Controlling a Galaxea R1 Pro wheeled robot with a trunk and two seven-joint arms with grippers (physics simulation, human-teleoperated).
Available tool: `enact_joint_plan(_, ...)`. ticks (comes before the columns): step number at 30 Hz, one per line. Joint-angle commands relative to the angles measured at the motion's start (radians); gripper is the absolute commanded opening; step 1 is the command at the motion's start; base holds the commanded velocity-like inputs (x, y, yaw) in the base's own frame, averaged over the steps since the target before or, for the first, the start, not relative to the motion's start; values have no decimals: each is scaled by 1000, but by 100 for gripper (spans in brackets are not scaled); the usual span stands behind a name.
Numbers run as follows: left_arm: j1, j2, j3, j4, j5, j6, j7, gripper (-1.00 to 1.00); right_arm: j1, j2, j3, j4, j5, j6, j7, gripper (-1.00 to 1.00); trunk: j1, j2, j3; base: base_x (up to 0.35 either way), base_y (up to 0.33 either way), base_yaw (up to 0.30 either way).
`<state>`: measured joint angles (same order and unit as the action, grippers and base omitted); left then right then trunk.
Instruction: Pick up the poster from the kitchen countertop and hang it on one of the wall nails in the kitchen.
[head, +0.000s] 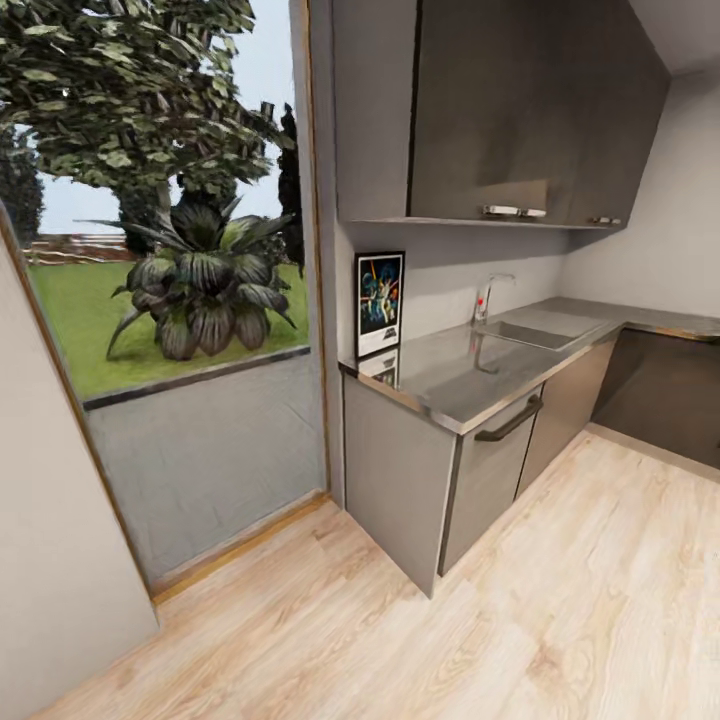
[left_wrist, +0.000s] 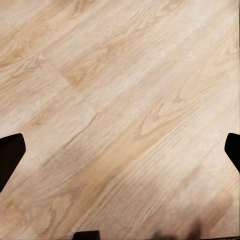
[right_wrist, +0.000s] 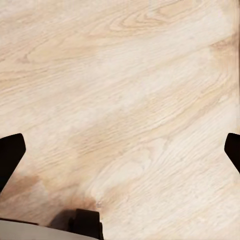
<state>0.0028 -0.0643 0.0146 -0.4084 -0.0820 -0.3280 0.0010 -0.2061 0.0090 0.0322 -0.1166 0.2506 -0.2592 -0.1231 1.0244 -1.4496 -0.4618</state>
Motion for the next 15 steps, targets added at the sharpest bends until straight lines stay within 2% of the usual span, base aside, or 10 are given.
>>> enact_joint_plan(1,0,0,2,-1,-8,-2,0,100,-1,0,3,2,7,-2,-8,100,1,0,0,319,177,-298)
enact_joint_plan(15,0,0,1,-1,-8,-1,1,100,-1,0,3,2,7,-2,-7,100,1,0,8,282,234,-298)
